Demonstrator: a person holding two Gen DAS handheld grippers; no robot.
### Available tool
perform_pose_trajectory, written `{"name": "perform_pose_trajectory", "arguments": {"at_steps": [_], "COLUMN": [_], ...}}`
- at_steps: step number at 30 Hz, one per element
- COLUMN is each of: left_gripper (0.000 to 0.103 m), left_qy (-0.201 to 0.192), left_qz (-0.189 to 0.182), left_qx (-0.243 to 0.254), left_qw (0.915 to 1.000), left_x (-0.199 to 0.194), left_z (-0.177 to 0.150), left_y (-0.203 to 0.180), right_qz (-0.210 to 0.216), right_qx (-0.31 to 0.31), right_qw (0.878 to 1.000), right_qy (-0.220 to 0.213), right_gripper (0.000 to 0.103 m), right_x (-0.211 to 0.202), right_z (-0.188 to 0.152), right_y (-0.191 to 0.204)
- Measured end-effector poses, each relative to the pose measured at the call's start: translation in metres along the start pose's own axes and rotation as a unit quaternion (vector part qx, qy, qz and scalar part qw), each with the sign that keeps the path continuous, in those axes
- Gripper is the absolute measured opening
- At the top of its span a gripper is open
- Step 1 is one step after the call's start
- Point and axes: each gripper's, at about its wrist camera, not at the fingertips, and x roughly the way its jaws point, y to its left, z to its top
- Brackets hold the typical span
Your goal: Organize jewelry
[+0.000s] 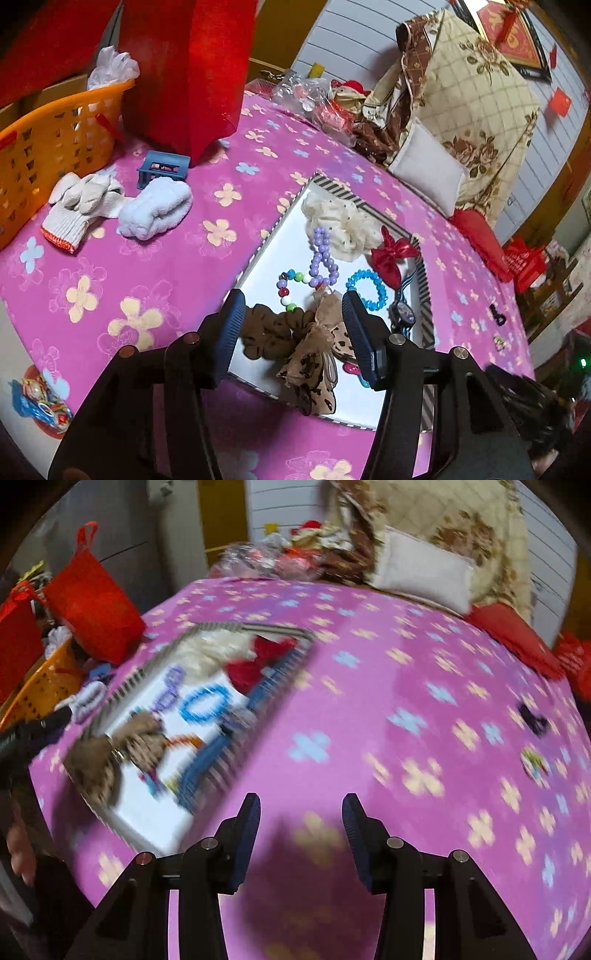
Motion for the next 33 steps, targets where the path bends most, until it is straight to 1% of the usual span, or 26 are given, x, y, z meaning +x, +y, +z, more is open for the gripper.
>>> {"name": "perform_pose_trajectory", "arguments": {"at_steps": [6, 10, 13, 15, 18, 22, 26, 29, 33], "left_gripper": [0.054, 0.054, 0.054, 0.054, 0.054, 0.054, 0.054, 0.054, 0.054], "left_qy": [-0.006, -0.003, -0.001, 0.004, 0.023, 0.039, 0.032, 0.014, 0.017], "left_qz": [0.057, 0.092, 0.086, 0.084, 0.065, 0.057, 0.056, 0.064, 0.062], "left_qx": [0.043, 0.069, 0.108, 0.131, 0.164, 0.2, 0.233, 0.256, 0.27], "left_qw": [0.9974, 0.9933, 0.9904, 0.9878, 0.9841, 0.9774, 0.9703, 0.9644, 0.9606], "left_x": [0.003, -0.007, -0.026, -0.037, -0.052, -0.068, -0.083, -0.091, -0.093], "left_z": [-0.012, -0.03, -0.051, -0.064, -0.086, -0.109, -0.125, -0.133, -0.14], "left_y": [-0.021, -0.049, -0.079, -0.097, -0.125, -0.156, -0.181, -0.197, -0.208], "right_qz": [-0.008, -0.036, -0.047, -0.048, -0.047, -0.047, -0.057, -0.067, -0.077], "right_qx": [0.045, 0.048, 0.058, 0.068, 0.08, 0.083, 0.083, 0.083, 0.081], "right_qw": [0.999, 0.998, 0.997, 0.996, 0.995, 0.994, 0.993, 0.991, 0.99], "right_qy": [0.012, 0.0, -0.015, -0.022, -0.031, -0.047, -0.066, -0.077, -0.091], "right_gripper": [0.044, 0.044, 0.044, 0.044, 0.044, 0.044, 0.044, 0.044, 0.045], "right_x": [-0.021, -0.041, -0.056, -0.064, -0.077, -0.095, -0.115, -0.127, -0.14], "right_z": [-0.039, -0.059, -0.07, -0.074, -0.082, -0.091, -0.101, -0.107, -0.112], "right_y": [-0.041, -0.054, -0.066, -0.072, -0.078, -0.081, -0.086, -0.089, -0.093]}}
